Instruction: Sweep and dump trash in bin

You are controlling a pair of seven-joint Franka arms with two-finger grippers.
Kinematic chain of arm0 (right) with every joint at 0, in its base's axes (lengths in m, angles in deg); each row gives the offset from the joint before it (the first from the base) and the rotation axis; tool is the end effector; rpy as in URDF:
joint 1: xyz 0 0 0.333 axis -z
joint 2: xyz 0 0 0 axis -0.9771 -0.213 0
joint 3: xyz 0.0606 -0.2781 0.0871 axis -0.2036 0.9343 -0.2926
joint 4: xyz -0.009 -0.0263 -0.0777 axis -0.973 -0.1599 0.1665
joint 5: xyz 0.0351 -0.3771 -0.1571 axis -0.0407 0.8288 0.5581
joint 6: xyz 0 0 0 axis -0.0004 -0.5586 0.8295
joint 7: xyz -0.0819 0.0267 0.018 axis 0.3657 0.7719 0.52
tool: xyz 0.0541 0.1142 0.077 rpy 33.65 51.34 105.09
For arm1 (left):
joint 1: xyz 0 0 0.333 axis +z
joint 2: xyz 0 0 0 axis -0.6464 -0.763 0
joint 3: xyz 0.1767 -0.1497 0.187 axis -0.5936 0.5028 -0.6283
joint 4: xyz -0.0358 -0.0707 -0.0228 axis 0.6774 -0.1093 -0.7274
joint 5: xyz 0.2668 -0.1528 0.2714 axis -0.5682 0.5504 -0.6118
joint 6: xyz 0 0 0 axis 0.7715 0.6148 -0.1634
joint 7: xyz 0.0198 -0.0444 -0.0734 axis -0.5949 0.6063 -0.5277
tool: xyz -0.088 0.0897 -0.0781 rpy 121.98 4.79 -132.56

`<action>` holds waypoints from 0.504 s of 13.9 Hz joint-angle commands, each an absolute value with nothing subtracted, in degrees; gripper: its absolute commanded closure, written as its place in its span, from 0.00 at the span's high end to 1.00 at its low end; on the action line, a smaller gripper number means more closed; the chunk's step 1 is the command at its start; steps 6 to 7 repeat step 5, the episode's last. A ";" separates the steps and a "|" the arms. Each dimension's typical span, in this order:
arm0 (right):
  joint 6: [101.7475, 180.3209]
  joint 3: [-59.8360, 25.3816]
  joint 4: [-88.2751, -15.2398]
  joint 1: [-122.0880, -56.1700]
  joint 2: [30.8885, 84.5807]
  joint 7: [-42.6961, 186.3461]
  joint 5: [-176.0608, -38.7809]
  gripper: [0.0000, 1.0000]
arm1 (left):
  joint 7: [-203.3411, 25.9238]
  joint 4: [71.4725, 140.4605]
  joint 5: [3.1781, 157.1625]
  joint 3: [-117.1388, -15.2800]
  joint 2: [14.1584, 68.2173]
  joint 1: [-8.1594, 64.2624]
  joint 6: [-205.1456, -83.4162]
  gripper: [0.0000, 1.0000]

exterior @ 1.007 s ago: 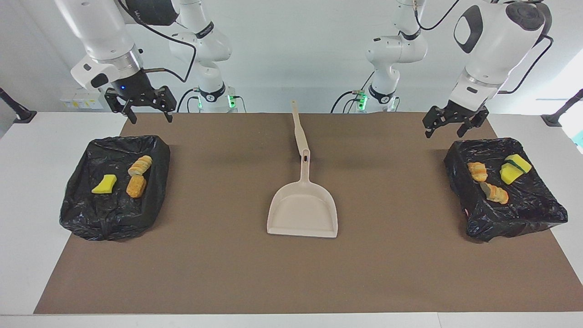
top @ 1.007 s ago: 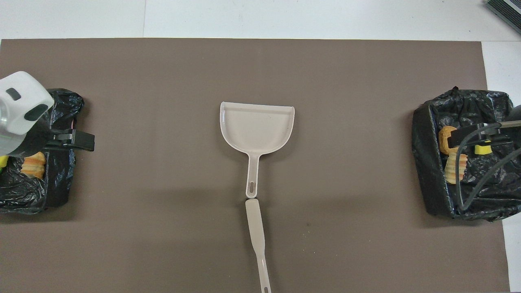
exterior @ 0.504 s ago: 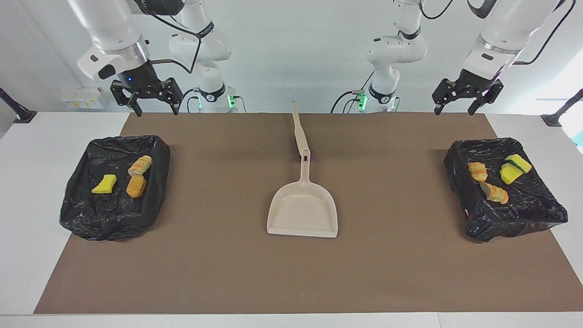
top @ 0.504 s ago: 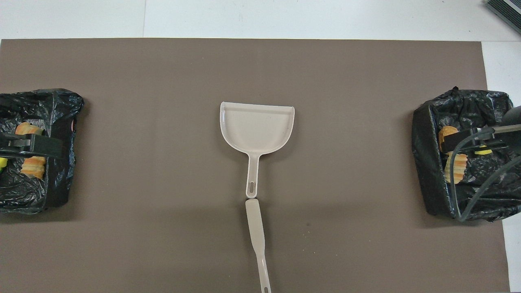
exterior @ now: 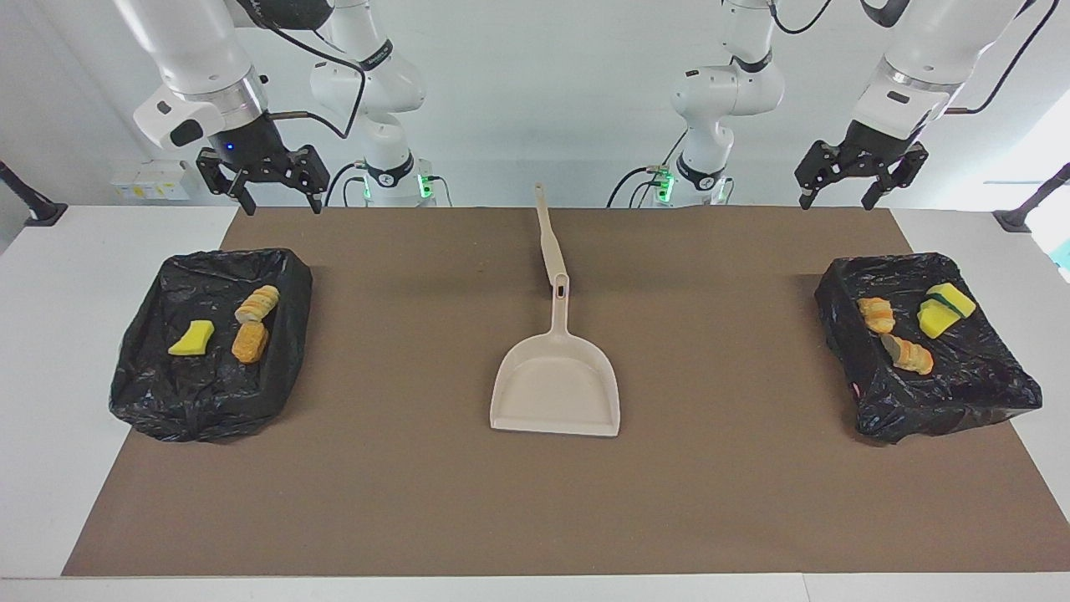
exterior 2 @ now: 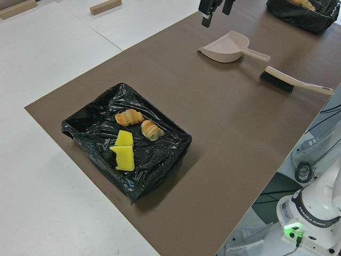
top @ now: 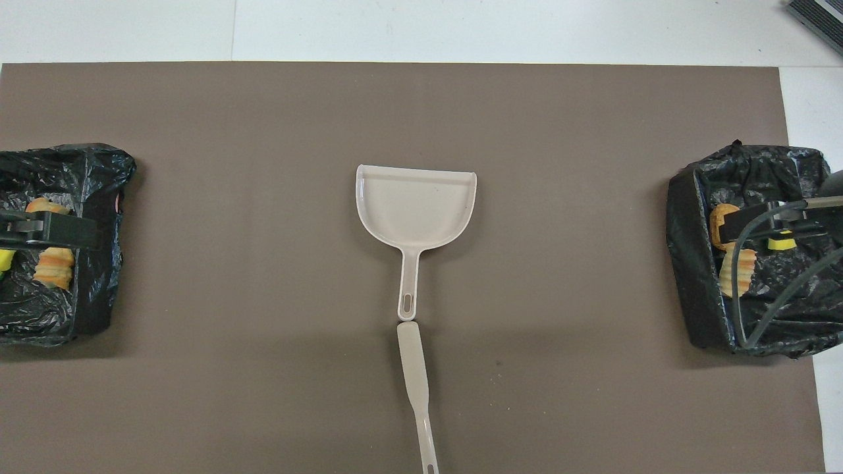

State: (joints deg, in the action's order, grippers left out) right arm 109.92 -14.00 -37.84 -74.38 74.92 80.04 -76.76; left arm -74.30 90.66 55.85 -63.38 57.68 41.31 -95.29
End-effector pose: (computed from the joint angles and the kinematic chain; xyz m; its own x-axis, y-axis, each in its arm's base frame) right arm 0.5543 0.0065 0.5819 0.9996 0.0089 -0.0263 0.0090 -1.0000 0.0035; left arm 0.5361 -0.0502 0.5944 0.9972 -0.0659 0.0345 -0.0661 -0.9978 0.0046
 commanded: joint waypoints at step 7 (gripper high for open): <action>110.27 -14.25 -36.95 -74.01 74.48 81.67 -77.71 1.00 | -74.23 90.90 56.26 -63.52 58.10 41.67 -95.72 1.00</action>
